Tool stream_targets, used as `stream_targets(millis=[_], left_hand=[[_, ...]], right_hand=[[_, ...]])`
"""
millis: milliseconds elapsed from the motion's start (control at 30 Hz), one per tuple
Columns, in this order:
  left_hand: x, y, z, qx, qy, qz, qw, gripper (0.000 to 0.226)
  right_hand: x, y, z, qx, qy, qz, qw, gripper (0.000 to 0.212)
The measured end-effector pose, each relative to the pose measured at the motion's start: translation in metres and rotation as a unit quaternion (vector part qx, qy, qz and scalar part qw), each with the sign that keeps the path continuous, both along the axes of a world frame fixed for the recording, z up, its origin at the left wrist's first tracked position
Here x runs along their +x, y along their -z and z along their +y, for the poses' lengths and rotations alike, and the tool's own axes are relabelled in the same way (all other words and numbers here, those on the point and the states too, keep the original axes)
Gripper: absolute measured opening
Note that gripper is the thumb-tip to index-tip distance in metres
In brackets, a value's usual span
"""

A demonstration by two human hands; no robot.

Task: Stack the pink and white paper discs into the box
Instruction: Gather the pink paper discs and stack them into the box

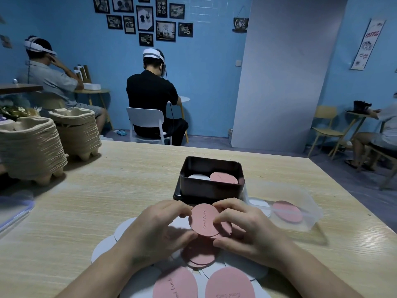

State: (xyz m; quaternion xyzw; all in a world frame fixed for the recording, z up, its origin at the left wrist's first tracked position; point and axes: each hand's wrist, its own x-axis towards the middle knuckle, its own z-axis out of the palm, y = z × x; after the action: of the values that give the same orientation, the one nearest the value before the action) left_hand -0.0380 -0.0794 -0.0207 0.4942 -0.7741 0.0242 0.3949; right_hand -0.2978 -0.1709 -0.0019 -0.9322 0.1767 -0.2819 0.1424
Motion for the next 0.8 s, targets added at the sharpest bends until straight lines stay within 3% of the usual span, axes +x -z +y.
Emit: stream_targets(millis=[267,467,800], left_hand=[[-0.006,0.001,-0.003,-0.016,0.023,0.01,1.0,0.038],[-0.009,0.006,-0.008,-0.005,0.025,0.001,1.0,0.022],[-0.013,0.001,-0.006,-0.003,0.036,-0.022,0.999,0.026]], right_hand=[[0.001,0.0,0.001,0.003,-0.002,-0.004,1.0,0.03],[0.002,0.001,0.002,0.0,-0.001,-0.011,1.0,0.031],[0.008,0.004,0.002,-0.03,-0.017,-0.033,0.999,0.033]])
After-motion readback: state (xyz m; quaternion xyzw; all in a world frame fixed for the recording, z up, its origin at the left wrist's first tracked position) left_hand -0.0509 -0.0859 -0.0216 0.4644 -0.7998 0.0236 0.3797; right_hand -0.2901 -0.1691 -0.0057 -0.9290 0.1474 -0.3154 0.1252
